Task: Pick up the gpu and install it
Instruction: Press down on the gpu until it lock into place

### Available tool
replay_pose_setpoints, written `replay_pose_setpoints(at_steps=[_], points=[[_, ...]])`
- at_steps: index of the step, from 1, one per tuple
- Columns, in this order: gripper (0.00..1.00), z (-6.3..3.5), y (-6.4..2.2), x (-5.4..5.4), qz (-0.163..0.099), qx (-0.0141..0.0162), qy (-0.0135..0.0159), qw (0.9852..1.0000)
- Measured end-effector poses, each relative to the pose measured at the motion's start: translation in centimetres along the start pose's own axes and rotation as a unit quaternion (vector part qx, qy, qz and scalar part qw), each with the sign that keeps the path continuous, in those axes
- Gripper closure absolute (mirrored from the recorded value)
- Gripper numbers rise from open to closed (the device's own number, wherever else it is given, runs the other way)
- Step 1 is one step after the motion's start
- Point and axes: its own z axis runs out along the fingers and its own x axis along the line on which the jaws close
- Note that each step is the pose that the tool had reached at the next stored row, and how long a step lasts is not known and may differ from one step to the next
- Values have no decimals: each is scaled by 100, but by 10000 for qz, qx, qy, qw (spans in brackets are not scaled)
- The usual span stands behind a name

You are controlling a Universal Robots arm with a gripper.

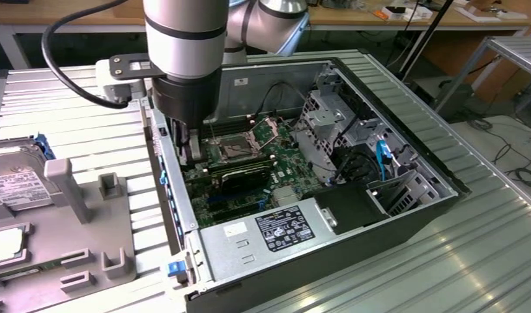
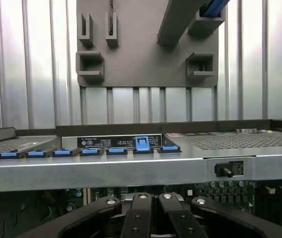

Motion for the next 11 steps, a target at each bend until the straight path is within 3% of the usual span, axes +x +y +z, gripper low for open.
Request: replay_pose_setpoints(at_steps=[8,11], points=[[89,40,-3,40,-1,0,-9,10000],[89,64,-4,68,-1,0,-45,10000]])
